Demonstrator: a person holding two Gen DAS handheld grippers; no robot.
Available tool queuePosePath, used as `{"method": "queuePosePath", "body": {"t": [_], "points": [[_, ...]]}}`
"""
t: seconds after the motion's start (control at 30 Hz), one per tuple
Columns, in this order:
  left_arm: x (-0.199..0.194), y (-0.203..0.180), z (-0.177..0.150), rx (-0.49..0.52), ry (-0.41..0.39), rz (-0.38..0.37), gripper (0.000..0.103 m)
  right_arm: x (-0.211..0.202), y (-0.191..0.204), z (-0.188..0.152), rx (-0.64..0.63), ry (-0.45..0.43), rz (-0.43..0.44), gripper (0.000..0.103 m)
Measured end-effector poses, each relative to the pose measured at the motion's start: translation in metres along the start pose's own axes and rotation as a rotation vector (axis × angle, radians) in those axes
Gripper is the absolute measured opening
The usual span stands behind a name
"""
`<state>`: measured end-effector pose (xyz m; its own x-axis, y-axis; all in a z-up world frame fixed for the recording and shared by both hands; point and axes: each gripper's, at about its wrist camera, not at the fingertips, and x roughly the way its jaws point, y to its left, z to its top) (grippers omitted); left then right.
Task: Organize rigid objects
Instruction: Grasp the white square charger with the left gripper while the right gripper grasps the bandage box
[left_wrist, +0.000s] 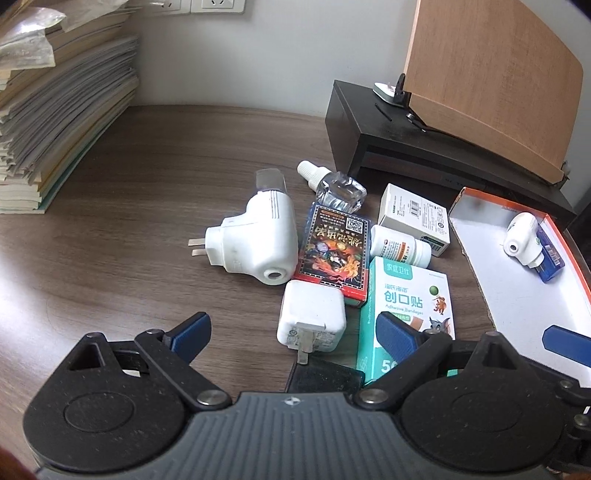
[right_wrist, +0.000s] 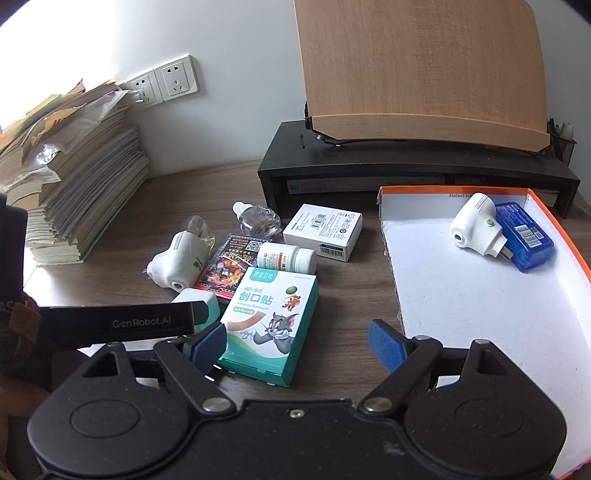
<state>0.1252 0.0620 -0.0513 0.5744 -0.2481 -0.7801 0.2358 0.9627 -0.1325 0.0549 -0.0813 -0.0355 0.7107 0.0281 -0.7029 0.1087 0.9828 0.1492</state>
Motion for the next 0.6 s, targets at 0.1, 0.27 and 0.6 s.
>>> {"method": "queuePosePath", "body": {"t": [0.1, 0.27, 0.6], "points": [[0.002, 0.003, 0.002, 0.019, 0.005, -0.018, 0.098, 0.003, 0.007, -0.002, 0.013, 0.004, -0.014, 0.099], [0.008, 0.007, 0.003, 0.053, 0.013, -0.030, 0.097, 0.008, 0.016, -0.005, 0.034, 0.014, -0.027, 0.099], [0.024, 0.007, -0.002, 0.109, 0.010, -0.084, 0.043, 0.019, 0.020, -0.007, 0.092, 0.042, -0.037, 0.099]]}}
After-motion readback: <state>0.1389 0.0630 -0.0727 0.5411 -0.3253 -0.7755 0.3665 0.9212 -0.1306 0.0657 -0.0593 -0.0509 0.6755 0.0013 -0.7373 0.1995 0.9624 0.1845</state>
